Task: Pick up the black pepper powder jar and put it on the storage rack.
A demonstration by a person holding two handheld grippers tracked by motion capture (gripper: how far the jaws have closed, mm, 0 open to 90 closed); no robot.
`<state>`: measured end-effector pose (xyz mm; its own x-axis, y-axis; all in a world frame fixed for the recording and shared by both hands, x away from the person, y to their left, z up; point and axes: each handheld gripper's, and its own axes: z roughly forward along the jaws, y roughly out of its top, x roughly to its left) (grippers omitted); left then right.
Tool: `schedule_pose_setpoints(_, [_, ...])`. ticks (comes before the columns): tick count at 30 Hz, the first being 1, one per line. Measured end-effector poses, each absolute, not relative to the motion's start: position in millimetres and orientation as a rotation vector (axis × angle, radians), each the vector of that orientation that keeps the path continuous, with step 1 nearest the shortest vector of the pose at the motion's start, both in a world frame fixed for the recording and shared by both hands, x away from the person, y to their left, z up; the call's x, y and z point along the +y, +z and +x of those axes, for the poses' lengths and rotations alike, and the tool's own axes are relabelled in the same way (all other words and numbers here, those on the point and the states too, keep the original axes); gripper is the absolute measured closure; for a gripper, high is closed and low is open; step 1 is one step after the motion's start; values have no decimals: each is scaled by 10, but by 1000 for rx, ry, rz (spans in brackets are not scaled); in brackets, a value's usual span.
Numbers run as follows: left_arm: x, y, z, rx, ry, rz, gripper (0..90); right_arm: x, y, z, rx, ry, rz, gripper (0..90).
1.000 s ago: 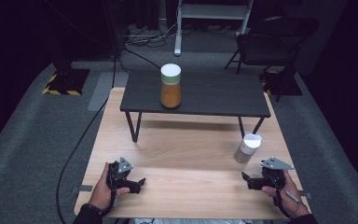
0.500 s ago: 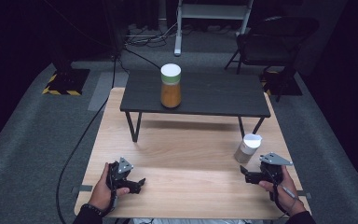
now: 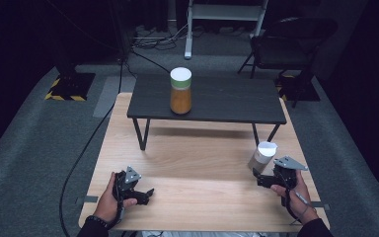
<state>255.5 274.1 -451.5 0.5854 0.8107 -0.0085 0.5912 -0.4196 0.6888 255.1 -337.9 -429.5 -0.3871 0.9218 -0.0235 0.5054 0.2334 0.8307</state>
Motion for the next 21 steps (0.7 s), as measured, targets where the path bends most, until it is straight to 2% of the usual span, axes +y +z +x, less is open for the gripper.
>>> schedule_pose_setpoints(13, [2744,-4519,2559,1105,428,2157,4,-3309,-4332,2641,1934,1046,1350,30])
schedule_pose_setpoints(21, [2744,-4519,2559,1105,429,2157,4,-3269,-4367,2698,1909,1060,1379,78])
